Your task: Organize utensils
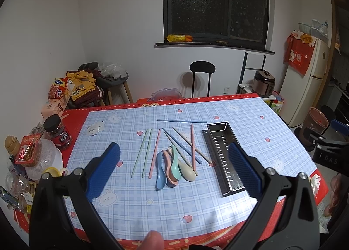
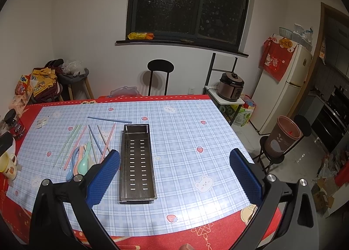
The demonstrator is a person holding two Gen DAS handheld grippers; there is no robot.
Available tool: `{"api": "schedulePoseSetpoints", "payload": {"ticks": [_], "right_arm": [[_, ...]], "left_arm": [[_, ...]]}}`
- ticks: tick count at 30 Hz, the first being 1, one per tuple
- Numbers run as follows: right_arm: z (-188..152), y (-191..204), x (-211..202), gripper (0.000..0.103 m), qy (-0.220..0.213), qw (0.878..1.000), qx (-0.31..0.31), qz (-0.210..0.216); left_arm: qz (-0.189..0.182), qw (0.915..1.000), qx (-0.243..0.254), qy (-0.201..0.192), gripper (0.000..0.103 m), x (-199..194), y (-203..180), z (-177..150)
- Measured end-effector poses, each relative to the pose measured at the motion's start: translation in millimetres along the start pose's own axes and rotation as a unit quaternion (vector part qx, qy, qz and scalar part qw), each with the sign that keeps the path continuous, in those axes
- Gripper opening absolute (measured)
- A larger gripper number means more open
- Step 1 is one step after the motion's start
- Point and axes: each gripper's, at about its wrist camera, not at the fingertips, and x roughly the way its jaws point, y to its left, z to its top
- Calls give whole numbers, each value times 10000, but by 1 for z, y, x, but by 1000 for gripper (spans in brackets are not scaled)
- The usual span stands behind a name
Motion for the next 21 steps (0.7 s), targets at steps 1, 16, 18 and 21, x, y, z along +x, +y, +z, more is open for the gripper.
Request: {"api": "schedulePoseSetpoints", "payload": {"ticks": [1,16,18,21], "right_arm": [[0,0,0,98,0,10000,0,-3],[0,0,0,98,27,10000,10,4],[0,0,-1,98,29,10000,10,11],[-2,-1,0,98,34,10000,19,12]], "left_arm": [[-1,10000,0,0,98,-1,0,0],[11,10000,-13,19,98,6,2,4],[10,10000,-14,20,98,5,2,4],[9,10000,-14,17,98,5,2,4]]}}
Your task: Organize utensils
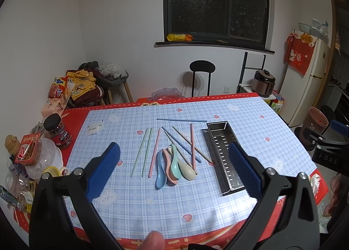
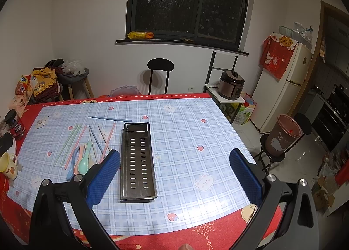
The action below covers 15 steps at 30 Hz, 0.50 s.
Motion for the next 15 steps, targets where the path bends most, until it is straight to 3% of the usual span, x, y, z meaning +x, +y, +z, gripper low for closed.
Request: {"api": "schedulePoseSetpoints", "payload": {"ticks": [15], "right_arm": [[-1,-1,-1,98,7,10000,2,18]], "left_arm": [[-3,10000,-5,5,98,1,0,0]]}}
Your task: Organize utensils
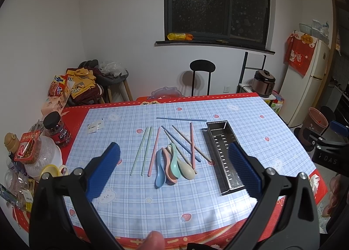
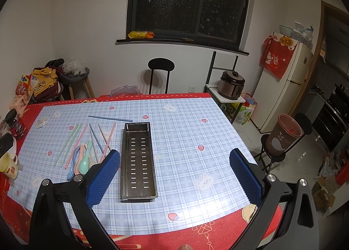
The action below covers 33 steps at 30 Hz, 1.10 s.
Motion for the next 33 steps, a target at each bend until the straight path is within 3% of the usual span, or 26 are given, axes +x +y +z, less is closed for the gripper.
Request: {"api": "schedulePoseSetpoints", "payload": {"ticks": [21,24,28,33], "right_arm": [[-2,-1,0,98,47,9999,16,111],[-2,-4,6,98,125,9993,61,344],[-3,-4,23,98,325,9945,102,989],[-8,2,47,98,570,9850,-48,1630]], "left_arm": [[-25,9998,-151,116,98,3,-4,-16],[-236,9989,-366,198,98,6,4,-16],[-566,9956,-682,289,98,14,14,-20],[-156,9983,-503,259,98,25,14,-29]]}}
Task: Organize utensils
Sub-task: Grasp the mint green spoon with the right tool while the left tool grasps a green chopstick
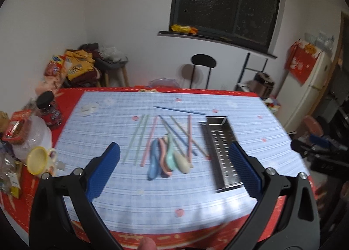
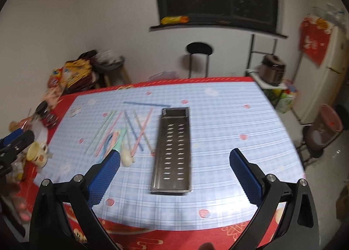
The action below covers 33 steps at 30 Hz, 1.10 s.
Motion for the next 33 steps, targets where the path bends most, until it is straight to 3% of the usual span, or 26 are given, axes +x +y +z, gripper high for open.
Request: {"api": "schedulePoseSetpoints", "payload": {"ticks": [7,10,14,21,23,25,28,32,33], "right_arm": [[-3,0,47,98,305,9964,-554,568],[-4,7,72,98,639,9911,-843,802],[-5,25,107,98,1069,9841,-1143,836],[-10,58,151,95,1434,9800,-997,950],[-11,68,167,78,1683,9756,-887,1099],[-13,81,183,69,1940,9700,-889,1168],[-12,100,206,54,2124,9637,-810,1401],[-7,127,237,22,2205,9606,-724,1531],[-6,133,245,21,2225,9590,-659,1626]], "left_arm": [[595,9972,-189,422,98,28,17,-22],[862,9937,-238,669,98,42,29,-32],[842,9916,-287,938,98,57,45,-45],[604,9896,-255,1279,98,103,90,-52],[473,9898,-263,1319,97,118,104,-50],[409,9896,-207,1360,93,131,114,-47],[297,9882,-123,1495,74,156,134,-42],[135,9869,-33,1609,62,186,156,-36],[90,9865,-10,1636,59,192,160,-35]]}}
